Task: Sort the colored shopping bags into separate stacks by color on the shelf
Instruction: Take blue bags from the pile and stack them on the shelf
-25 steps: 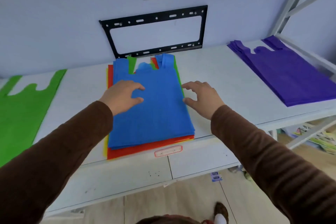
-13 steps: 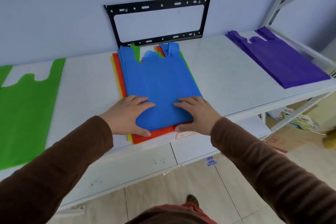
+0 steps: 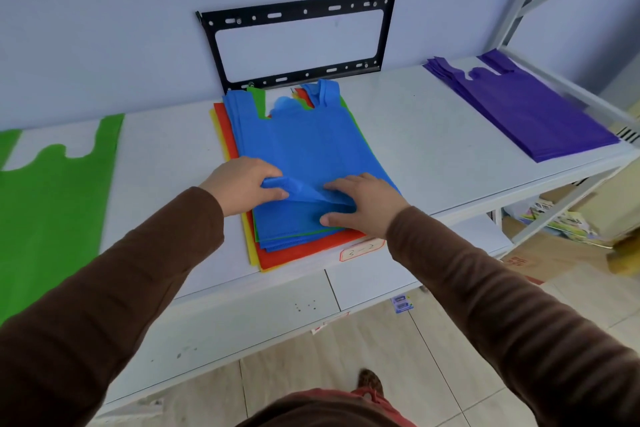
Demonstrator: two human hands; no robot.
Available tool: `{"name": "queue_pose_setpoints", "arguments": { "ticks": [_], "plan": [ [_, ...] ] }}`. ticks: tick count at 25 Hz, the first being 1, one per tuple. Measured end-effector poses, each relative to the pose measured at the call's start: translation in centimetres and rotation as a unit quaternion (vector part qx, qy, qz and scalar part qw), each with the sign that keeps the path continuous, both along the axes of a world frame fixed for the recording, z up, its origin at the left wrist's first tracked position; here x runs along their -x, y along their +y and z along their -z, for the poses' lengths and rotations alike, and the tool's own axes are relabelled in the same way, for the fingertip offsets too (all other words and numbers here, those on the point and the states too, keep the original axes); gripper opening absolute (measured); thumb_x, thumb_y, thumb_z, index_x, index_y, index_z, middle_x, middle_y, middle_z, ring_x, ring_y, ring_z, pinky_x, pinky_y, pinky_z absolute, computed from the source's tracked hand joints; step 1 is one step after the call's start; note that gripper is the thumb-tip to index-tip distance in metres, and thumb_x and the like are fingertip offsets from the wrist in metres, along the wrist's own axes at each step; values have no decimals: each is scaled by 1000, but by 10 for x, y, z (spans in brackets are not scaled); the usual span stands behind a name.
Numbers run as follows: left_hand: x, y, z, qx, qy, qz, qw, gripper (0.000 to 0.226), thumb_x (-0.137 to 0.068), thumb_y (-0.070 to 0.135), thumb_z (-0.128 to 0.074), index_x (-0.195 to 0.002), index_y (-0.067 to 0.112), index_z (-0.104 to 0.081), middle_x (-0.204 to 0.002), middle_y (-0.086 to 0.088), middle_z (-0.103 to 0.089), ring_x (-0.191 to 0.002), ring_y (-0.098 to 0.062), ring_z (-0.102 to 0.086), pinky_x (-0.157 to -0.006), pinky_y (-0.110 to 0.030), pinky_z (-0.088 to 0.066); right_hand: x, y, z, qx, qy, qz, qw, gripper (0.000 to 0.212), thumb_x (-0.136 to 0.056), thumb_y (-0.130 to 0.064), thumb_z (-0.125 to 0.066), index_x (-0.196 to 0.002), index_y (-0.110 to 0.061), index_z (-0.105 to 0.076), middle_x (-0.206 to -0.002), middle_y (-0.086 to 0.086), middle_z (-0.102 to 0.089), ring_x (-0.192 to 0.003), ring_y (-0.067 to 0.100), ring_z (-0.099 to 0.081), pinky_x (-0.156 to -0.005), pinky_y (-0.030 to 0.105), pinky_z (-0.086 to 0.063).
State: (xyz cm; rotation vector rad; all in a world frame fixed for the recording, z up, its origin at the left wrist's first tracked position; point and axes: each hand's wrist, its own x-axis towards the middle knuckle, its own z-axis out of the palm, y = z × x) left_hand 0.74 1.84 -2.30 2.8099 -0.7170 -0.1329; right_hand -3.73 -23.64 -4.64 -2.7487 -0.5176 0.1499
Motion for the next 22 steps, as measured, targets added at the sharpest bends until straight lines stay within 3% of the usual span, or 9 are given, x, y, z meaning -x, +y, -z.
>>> {"name": "queue_pose_setpoints", "arguments": {
  "ticks": [3,6,9,12,14,18,20,22],
  "plan": [
    [3,-3,-5,-18,36,-6,999,38,-83,68,-56,-87,31,-59,-74,11,-54,-71,-11,-52,-58,-30,-36,1,22,-2,0,34,-46,998,82,-70,-65,-68,-139,-36,-37,-123,-8,-57,-111,15,-49,-90,38,-47],
    [9,0,-6,-29,79,-1,996,53,-83,70,-53,-83,18,-63,-71,1,-59,-65,-14,-54,-59,-36,-39,2,31,0,51,-4,-51,997,69,-73,-70,-61,-130,-36,-45,-109,-9,-58,-103,15,-49,-75,36,-47],
    [14,3,-5,16,104,0,994,52,-85,69,-51,-75,18,-60,-65,1,-54,-59,-14,-49,-58,-35,-35,2,34,2,88,-34,-42,995,65,-72,-72,-59,-123,-33,-51,-104,-9,-55,-99,15,-47,-68,33,-43],
    [15,4,-3,8,105,-5,994,41,-86,70,-49,-84,31,-60,-74,11,-56,-69,-9,-51,-61,-30,-37,2,37,7,119,-60,-55,990,56,-77,-66,-57,-121,-32,-55,-110,-8,-55,-101,18,-48,-66,32,-40],
    [14,6,-2,13,115,-11,993,43,-86,71,-47,-101,35,-63,-94,15,-62,-87,-7,-56,-74,-30,-45,2,36,8,108,-77,-50,990,42,-84,-57,-53,-118,-32,-59,-116,-9,-58,-102,19,-50,-66,31,-37],
    [16,14,-1,100,117,-17,988,46,-89,60,-53,-126,34,-58,-127,15,-58,-117,-5,-53,-94,-25,-41,4,36,7,87,-84,7,993,31,-90,-48,-47,-113,-33,-64,-110,-6,-64,-100,20,-54,-70,32,-41],
    [20,16,0,182,65,-49,980,50,-91,52,-57,-135,29,-49,-130,10,-49,-117,-5,-49,-97,-24,-37,2,34,4,33,-30,57,997,30,-91,-48,-48,-108,-32,-66,-97,0,-65,-92,23,-58,-75,35,-47],
    [21,18,1,275,23,-131,952,39,-95,41,-55,-129,21,-50,-121,1,-51,-106,-11,-54,-89,-25,-44,-2,30,2,-37,27,84,995,28,-91,-46,-50,-94,-25,-68,-80,0,-64,-80,23,-60,-71,35,-50]
  ]
}}
